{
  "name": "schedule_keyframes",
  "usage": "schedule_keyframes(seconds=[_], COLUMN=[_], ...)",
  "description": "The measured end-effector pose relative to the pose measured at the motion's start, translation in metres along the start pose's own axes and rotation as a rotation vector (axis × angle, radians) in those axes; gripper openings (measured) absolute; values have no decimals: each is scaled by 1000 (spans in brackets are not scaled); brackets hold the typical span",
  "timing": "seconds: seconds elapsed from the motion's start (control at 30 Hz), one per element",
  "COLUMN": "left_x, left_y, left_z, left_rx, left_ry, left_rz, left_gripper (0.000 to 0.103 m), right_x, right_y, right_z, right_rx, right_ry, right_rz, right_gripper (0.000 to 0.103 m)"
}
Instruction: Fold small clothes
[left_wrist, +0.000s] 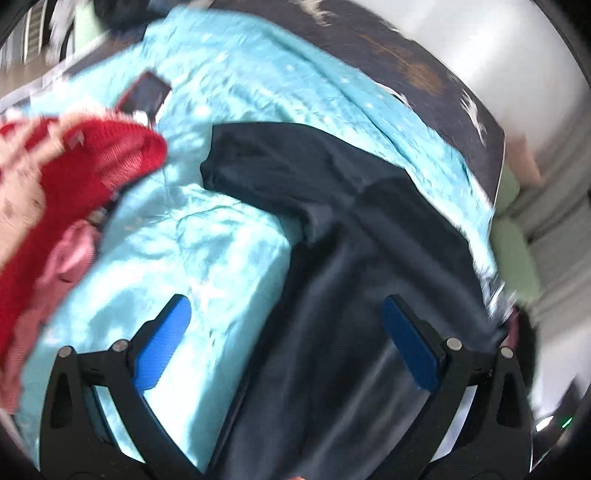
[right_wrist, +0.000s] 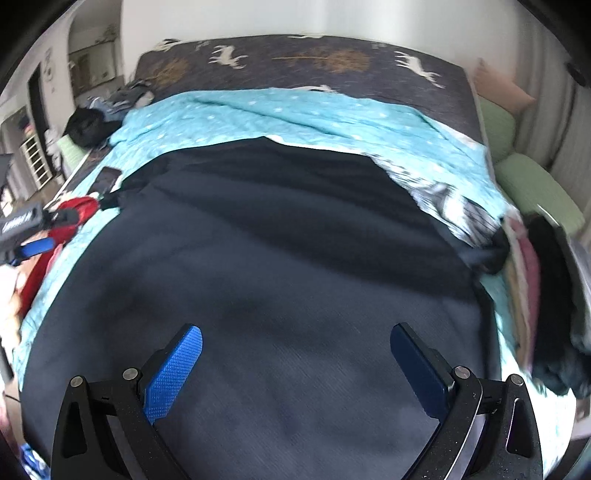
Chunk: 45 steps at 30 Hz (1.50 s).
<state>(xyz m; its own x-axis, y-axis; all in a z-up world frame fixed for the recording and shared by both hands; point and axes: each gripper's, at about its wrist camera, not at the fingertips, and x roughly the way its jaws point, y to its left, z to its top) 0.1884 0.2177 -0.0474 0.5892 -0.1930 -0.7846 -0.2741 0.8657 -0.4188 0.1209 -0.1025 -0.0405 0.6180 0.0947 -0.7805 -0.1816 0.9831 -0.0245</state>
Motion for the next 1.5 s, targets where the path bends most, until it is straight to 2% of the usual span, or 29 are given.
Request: schedule_keyframes(seconds=[0.07, 0.13, 0.3, 0.37, 0.47, 0.53, 0.57, 0.6, 0.67, 0.8, 0.9, 1.0, 1.07, 1.1, 1.17, 1.27, 1.33, 1.4, 1.47, 1.5], left_x=[15, 36, 72, 79, 86, 88, 90, 92, 99, 99, 91, 78, 73, 71, 69, 76, 87, 96, 103, 105], left_y=[0, 0, 9, 14, 14, 15, 15, 15, 15, 8, -15, -57, -84, -105, -127, -167, -191, -207, -225, -230], left_z=[17, 32, 56, 62, 67, 71, 73, 76, 84, 97, 109, 115, 111, 104, 88, 53, 21, -10, -47, -59], left_rx=[-22, -47, -173, -224, -235, -240, -242, -242, -235, -200, -127, -10, 83, 160, 264, 488, 655, 798, 969, 1023], left_ry=[24, 64, 160, 157, 133, 130, 131, 135, 153, 113, 66, 4, -30, -53, -91, -155, -167, -164, -175, -182], left_rz=[-34, -23, -95, -115, -111, -122, -128, -142, -168, -128, -103, -94, -71, -45, -2, 99, 129, 137, 162, 172], left_gripper=[102, 100, 83, 83, 80, 68, 55, 34, 7, 6, 6, 6, 6, 6, 6, 6, 6, 6, 6, 6], right_x=[11, 19, 24, 29, 39, 46, 49, 52, 56, 59, 58, 59, 64, 67, 76, 92, 102, 110, 118, 120], right_y=[8, 18, 34, 42, 48, 48, 47, 47, 49, 53, 53, 48, 38, 32, 11, -26, -48, -62, -69, -70], right_z=[15, 30, 39, 36, 37, 40, 42, 46, 55, 71, 76, 77, 83, 89, 111, 153, 177, 194, 204, 205], right_rx=[-31, -45, -58, -85, -118, -124, -125, -126, -134, -151, -154, -167, -161, -153, -111, -1, 68, 105, 119, 118], right_ry=[12, 12, -1, 14, 38, 55, 66, 71, 74, 46, 27, 20, 30, 38, 57, 102, 146, 191, 229, 242], right_rz=[-1, -23, 23, 24, -2, -9, -8, -6, -3, -21, -6, -7, 50, 77, 103, 95, 125, 152, 157, 159], right_gripper=[103, 103, 103, 103, 103, 103, 103, 103, 103, 103, 103, 103, 103, 103, 103, 102, 93, 79, 72, 72])
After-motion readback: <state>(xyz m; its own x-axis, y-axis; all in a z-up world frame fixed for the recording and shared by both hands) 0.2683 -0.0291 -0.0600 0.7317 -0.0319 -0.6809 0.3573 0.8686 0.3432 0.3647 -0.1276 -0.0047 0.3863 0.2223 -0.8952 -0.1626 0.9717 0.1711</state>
